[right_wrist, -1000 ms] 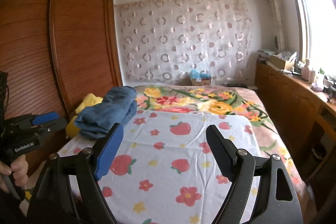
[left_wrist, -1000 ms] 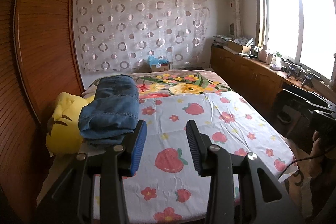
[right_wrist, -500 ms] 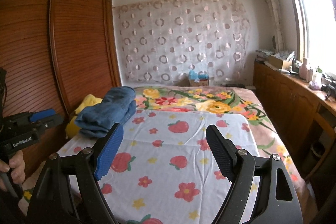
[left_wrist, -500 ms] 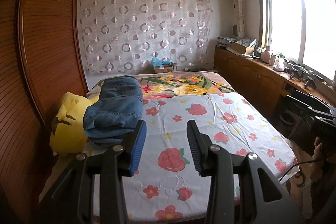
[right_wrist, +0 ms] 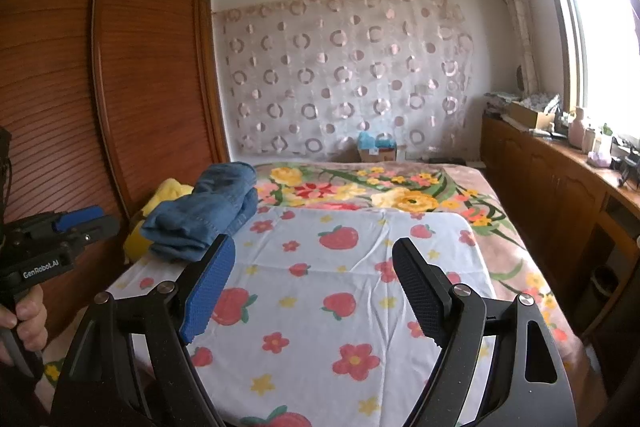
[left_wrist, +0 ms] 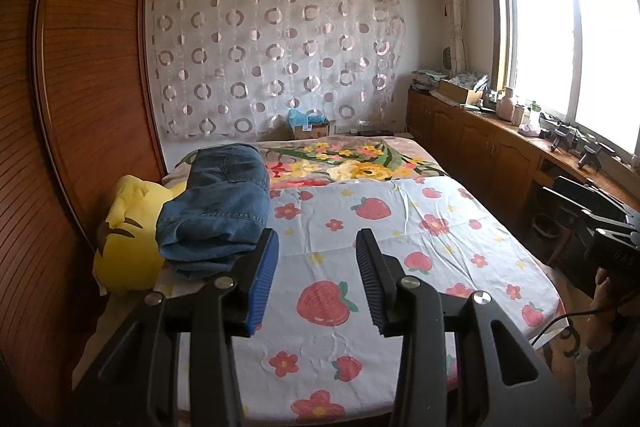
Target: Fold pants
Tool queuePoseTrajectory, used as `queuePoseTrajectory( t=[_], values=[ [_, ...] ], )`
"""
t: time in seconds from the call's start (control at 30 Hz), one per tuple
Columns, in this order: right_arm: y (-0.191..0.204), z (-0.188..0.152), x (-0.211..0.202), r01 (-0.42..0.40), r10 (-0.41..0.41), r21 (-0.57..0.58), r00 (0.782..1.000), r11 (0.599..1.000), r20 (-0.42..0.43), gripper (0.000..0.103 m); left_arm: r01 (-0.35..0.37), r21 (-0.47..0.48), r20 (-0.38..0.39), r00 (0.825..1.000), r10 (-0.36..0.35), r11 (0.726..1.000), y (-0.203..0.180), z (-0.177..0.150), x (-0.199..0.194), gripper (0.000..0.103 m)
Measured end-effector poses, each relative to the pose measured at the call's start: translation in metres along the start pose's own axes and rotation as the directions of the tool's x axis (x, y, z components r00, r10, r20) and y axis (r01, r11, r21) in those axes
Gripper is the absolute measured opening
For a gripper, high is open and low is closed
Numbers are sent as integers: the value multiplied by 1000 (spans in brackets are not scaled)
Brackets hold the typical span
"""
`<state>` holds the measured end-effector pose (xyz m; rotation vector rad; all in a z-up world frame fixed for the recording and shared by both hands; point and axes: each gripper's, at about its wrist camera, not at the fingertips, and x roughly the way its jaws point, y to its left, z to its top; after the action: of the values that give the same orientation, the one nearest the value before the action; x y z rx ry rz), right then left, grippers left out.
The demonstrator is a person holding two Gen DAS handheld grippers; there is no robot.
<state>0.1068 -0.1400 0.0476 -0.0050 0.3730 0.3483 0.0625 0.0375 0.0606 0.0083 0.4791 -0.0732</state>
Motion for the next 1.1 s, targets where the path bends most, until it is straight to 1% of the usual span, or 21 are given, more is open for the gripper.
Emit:
queuePoseTrajectory(
  t=[1.1],
  values=[
    [-1, -2, 0, 1, -1, 1, 1000, 1000, 3, 83, 2, 2, 1, 1000, -2, 1000, 0, -1, -1, 40]
  ],
)
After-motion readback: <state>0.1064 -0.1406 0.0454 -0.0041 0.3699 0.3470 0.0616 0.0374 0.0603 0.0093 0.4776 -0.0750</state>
